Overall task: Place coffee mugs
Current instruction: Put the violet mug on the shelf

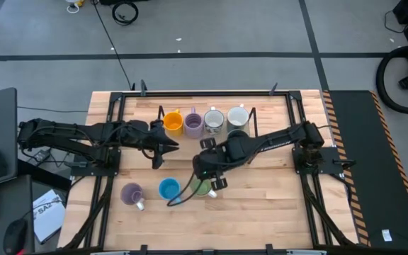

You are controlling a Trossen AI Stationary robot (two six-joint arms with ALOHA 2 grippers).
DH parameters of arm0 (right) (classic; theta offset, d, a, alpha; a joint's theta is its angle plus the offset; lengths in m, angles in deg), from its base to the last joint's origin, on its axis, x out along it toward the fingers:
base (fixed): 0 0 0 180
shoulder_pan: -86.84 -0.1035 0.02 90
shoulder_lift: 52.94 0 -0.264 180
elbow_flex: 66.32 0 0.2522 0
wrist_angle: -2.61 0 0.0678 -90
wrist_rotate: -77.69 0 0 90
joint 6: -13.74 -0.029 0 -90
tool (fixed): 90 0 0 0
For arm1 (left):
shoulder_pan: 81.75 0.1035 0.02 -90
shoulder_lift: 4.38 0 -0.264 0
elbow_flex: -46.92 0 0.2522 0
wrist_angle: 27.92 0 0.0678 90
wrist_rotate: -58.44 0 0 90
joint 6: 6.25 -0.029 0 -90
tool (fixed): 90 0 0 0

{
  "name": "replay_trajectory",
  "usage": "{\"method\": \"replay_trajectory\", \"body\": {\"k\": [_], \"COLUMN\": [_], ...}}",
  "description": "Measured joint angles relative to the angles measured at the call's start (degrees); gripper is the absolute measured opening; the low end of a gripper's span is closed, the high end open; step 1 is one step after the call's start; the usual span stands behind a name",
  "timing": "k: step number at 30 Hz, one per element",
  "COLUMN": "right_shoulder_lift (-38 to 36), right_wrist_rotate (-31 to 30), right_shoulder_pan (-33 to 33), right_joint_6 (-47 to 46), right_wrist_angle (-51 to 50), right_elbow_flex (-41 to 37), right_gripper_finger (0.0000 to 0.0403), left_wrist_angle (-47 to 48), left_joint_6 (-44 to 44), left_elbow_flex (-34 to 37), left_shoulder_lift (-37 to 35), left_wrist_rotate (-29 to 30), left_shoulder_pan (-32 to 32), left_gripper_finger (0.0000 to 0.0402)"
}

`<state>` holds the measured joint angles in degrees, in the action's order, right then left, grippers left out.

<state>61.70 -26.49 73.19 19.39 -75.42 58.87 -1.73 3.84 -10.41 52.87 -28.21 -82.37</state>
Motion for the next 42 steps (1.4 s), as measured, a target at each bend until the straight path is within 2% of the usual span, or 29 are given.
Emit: {"method": "replay_trajectory", "body": {"k": [11, 42], "right_shoulder_lift": [0.20, 0.46], "right_wrist_rotate": [-2.57, 0.73], "right_shoulder_pan": [0.05, 0.00], "right_joint_6": [2.40, 6.58], "right_wrist_angle": [-1.15, -0.50], "right_elbow_flex": [0.00, 0.00], "right_gripper_finger": [0.0146, 0.0146], "left_wrist_angle": [-1.47, 1.77], "left_joint_6": [-1.84, 4.31], "left_elbow_flex": [0.00, 0.02], "left_shoulder_lift": [0.00, 0.00], "left_wrist_rotate": [0.02, 0.00], "left_shoulder_pan": [1.14, 0.98], "left_gripper_finger": [0.0077, 0.0077]}}
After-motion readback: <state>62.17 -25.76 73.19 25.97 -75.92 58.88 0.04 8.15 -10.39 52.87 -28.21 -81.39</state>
